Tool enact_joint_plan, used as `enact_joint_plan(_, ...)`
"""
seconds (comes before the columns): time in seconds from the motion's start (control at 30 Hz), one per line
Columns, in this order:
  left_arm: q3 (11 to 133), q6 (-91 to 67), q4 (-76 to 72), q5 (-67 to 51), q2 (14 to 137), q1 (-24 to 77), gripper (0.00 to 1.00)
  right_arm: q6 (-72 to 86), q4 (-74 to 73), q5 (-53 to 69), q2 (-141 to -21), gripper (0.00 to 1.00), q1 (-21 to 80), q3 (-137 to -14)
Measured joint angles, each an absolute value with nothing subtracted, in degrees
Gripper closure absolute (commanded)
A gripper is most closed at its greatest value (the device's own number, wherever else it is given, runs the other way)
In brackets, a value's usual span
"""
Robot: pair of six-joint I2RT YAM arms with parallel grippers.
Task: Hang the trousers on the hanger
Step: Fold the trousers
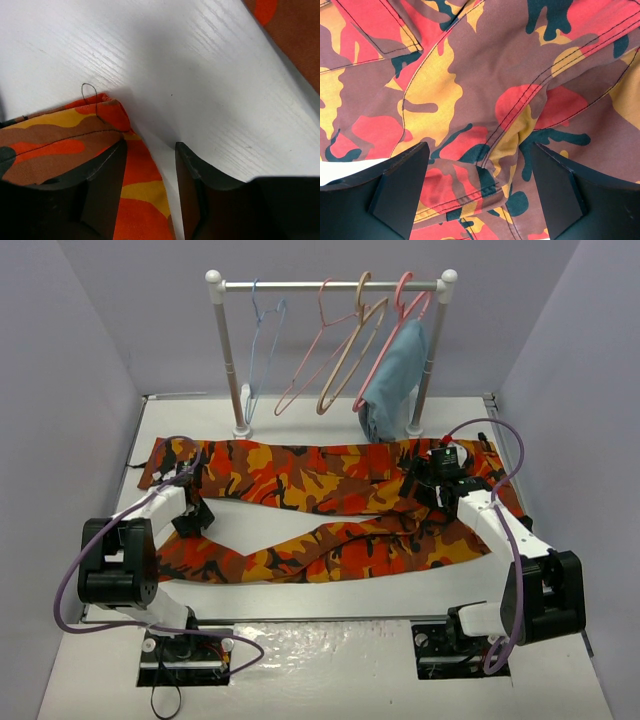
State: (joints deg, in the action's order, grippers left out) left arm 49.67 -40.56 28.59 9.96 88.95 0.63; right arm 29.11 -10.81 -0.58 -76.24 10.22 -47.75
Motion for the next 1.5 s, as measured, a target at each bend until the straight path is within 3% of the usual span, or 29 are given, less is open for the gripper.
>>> enact_joint_plan(0.1, 49.24, -41.17, 27.55, 10.33, 88.88, 0.64, 0.93, 28.84, -10.75, -0.58, -76.18, 0.22, 10.22, -47.62)
enact_joint_plan(0.2, 48.67, -41.49, 26.83, 10.87, 88.52, 0.64, 1.0, 28.67, -10.7, -0.58, -76.18, 0.22, 10.22, -47.5)
enact_joint_plan(0.53, 48.08, -40.2, 31.91, 13.16, 83.55, -4.06, 1.0, 28.46, -10.52, -0.61, -76.18, 0.22, 10.22, -47.33)
enact_joint_plan(0.93, 60.3, -37.71, 35.82, 17.01, 77.92, -13.97, 1.0, 28.51, -10.91, -2.43, -76.38, 0.22, 8.92, -47.33)
enact_joint_plan(1.5, 74.71, -41.77, 33.15, 16.13, 103.13, -16.13, 1.0, 30.36, -11.81, -3.12, -78.63, 0.22, 0.39, -47.33)
